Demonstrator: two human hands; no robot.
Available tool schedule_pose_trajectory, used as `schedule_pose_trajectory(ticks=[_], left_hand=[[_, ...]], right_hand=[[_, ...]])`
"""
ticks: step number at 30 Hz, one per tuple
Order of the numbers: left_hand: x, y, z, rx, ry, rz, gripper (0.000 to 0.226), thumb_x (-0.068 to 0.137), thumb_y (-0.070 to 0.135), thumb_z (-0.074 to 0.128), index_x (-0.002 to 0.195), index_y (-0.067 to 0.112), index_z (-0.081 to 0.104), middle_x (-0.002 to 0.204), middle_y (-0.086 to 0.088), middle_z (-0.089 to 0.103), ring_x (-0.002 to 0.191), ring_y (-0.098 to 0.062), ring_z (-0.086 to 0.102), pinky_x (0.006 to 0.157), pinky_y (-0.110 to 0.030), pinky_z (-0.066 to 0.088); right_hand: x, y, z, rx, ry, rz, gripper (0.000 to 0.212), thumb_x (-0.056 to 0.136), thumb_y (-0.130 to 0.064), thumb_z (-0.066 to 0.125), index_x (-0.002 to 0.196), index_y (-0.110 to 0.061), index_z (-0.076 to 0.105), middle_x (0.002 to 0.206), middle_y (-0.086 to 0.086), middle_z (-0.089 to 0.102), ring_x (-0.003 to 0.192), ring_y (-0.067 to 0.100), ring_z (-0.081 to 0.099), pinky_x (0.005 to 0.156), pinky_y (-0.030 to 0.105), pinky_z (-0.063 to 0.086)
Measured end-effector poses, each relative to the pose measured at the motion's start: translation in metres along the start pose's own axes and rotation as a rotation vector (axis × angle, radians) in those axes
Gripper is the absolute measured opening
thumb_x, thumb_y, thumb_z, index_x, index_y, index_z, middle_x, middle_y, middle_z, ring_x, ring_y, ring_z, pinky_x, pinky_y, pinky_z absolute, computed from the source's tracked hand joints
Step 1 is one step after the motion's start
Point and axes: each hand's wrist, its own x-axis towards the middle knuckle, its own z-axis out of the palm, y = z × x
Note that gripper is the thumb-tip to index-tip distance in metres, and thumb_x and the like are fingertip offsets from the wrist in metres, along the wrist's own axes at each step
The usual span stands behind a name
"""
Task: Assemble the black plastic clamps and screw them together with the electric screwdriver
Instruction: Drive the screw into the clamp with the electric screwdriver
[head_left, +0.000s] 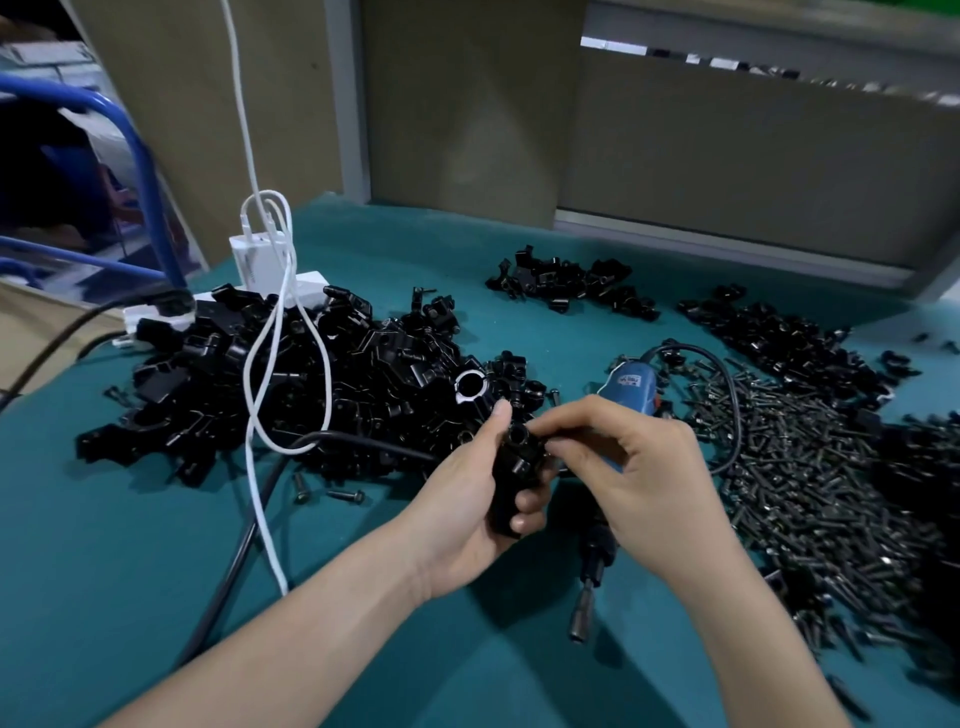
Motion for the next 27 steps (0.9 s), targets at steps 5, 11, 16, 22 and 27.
schedule_pose_trajectory(ticks=[5, 11, 16, 22, 27], left_hand=[[-0.0011, 0.0002, 0.0014, -0.012, -0.026, 0.007, 0.030, 0.082, 0.047, 0.052, 0.081, 0.017, 0.060, 0.061, 0.002, 0.048, 0.046, -0.008, 0.036, 0.039, -0.017, 0.029], [-0.0007, -0.0022, -0.0002, 0.034, 0.001, 0.008, 0.034, 0.083, 0.047, 0.052, 0.084, 0.013, 0.052, 0.059, 0.003, 0.049, 0.045, -0.007, 0.035, 0.040, -0.017, 0.028], [-0.0015, -0.0042, -0.0017, 0.079, -0.041, 0.015, 0.040, 0.089, 0.054, 0.046, 0.085, 0.016, 0.056, 0.061, 0.002, 0.048, 0.045, -0.007, 0.035, 0.040, -0.017, 0.028], [-0.0028, -0.0057, -0.0034, 0.113, -0.089, 0.083, 0.035, 0.077, 0.048, 0.061, 0.086, 0.015, 0.058, 0.061, 0.005, 0.049, 0.044, -0.005, 0.034, 0.039, -0.014, 0.027], [-0.0030, -0.0076, -0.0039, 0.182, -0.062, 0.145, 0.026, 0.080, 0.044, 0.056, 0.065, 0.025, 0.066, 0.060, 0.004, 0.049, 0.044, -0.005, 0.033, 0.039, -0.015, 0.025]], right_hand=[[-0.0036, 0.0009, 0.0000, 0.063, 0.005, 0.000, 0.028, 0.084, 0.007, 0.065, 0.088, -0.020, 0.070, 0.085, -0.008, 0.072, 0.087, 0.007, 0.068, 0.082, 0.025, 0.053], [-0.0046, 0.0016, 0.0038, 0.137, 0.058, 0.006, 0.027, 0.081, 0.009, 0.068, 0.082, -0.018, 0.073, 0.086, -0.010, 0.068, 0.087, 0.008, 0.065, 0.076, 0.020, 0.052], [-0.0041, 0.0011, 0.0015, 0.200, 0.042, 0.095, 0.024, 0.079, -0.001, 0.074, 0.077, -0.025, 0.070, 0.074, -0.011, 0.069, 0.070, 0.008, 0.067, 0.070, 0.018, 0.051], [-0.0047, 0.0011, -0.0004, 0.189, 0.031, 0.110, 0.023, 0.077, -0.005, 0.077, 0.074, -0.026, 0.069, 0.067, -0.018, 0.067, 0.064, 0.001, 0.064, 0.063, 0.008, 0.044], [-0.0069, 0.0004, 0.0035, 0.270, 0.042, 0.154, 0.016, 0.076, -0.004, 0.077, 0.072, -0.018, 0.071, 0.064, -0.009, 0.069, 0.057, -0.001, 0.063, 0.059, 0.008, 0.045]])
